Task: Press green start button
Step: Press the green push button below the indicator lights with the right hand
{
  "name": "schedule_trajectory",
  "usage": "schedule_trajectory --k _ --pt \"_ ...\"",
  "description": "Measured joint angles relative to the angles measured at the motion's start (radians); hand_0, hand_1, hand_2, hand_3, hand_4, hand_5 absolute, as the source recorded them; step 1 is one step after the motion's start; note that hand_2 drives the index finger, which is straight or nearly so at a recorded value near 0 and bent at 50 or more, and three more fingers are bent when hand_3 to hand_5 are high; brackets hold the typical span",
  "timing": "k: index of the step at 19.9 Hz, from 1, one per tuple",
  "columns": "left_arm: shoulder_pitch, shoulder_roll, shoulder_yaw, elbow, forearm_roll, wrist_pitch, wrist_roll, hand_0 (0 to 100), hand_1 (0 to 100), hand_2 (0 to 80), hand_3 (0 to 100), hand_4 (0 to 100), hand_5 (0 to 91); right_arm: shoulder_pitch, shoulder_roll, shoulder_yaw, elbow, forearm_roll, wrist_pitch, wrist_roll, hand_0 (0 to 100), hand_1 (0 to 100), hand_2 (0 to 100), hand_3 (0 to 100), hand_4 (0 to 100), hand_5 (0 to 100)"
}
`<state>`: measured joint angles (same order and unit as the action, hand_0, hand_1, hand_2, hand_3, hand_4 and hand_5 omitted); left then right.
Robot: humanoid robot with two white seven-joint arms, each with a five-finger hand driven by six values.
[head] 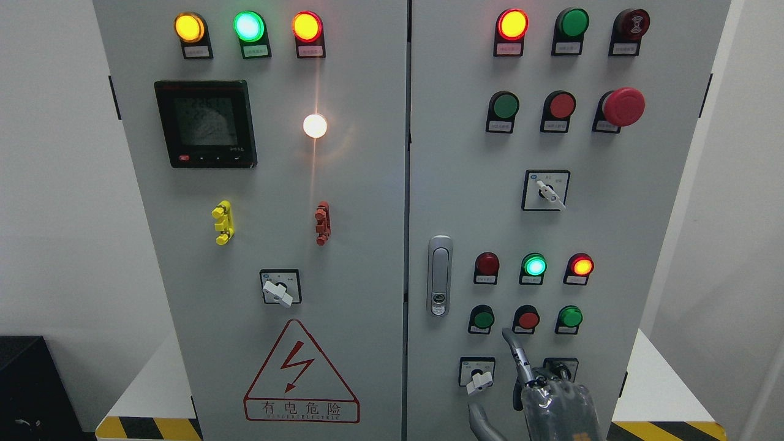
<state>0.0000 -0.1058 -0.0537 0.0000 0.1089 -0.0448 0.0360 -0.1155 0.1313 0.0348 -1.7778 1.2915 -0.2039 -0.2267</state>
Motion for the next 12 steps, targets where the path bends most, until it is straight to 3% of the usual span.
schedule_trajectory --k 12 --pt "0.000 0.000 0.000 0.000 0.000 0.000 0.000 12 56 0.0 0 0 0.0 -0.067 0.001 0.019 0.090 0.003 0.009 0.005 35 32 0 87 85 100"
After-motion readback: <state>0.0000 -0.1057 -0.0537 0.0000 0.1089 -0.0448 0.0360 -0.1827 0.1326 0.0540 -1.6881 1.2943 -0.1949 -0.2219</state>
